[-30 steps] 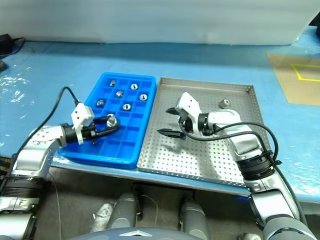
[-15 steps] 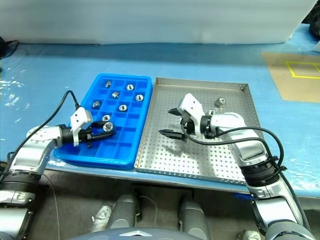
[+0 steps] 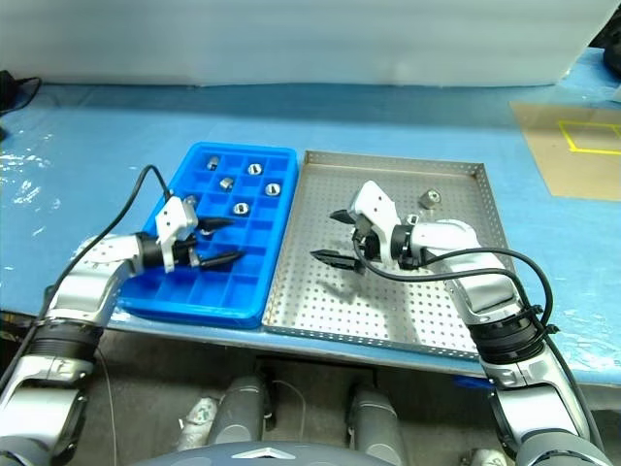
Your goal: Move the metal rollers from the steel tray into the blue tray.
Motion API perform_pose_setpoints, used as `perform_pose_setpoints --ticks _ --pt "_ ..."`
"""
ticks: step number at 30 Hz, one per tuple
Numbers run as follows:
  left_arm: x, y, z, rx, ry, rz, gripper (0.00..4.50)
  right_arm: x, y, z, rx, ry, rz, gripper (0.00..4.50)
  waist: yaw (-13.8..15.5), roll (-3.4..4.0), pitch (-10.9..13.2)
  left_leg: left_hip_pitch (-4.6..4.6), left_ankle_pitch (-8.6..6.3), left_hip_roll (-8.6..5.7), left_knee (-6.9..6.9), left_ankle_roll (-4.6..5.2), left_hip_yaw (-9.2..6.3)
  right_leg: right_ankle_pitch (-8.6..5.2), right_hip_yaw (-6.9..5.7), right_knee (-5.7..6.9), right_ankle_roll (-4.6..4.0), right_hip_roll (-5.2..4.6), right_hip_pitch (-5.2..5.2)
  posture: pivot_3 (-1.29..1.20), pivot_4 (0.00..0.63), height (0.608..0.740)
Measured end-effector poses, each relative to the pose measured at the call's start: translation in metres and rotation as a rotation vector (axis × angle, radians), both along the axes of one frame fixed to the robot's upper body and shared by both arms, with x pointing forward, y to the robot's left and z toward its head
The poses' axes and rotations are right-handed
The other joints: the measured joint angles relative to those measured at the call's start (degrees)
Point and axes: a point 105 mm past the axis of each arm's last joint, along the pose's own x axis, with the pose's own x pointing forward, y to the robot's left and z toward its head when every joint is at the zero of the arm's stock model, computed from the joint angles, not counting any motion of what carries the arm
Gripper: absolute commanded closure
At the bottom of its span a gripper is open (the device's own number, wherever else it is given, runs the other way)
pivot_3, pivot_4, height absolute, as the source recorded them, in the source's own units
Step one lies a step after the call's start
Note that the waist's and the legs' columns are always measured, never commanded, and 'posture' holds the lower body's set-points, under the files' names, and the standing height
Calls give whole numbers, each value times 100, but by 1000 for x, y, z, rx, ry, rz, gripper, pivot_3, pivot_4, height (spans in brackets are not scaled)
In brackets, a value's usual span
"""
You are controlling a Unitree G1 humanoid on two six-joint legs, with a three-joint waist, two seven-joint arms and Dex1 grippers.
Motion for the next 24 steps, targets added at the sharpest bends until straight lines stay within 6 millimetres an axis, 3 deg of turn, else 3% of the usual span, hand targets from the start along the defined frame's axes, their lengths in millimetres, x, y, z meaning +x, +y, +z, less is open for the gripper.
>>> perform_pose_setpoints --ticks 5,9,17,21,24 --pt "27 -33 36 -100 -115 -23 395 5 -11 6 -2 -27 -52 0 -16 -1 -1 1 0 -3 7 1 2 1 1 0 0 3 4 -118 150 740" --pt "36 -60 39 -151 -111 -82 395 10 -24 10 -2 -48 -118 0 -45 -2 -1 1 -2 -5 8 5 3 1 2 -1 1 5 4 -179 150 740" --pt "18 -113 39 -217 -33 -304 395 27 -71 -7 -28 -80 -422 0 -160 -2 -1 -6 -10 -6 10 19 7 1 2 -5 1 1 3 -264 150 740" --pt "5 -127 38 -223 -9 -384 395 20 -88 -27 -36 -31 -498 0 -226 -1 -2 0 -20 -5 9 36 9 1 3 -5 0 4 4 -281 150 740" --pt "2 -130 33 -219 14 -398 395 20 -95 -30 -35 -27 -534 0 -337 -1 -2 1 -20 -6 16 36 8 1 5 -5 0 5 4 -296 150 740"
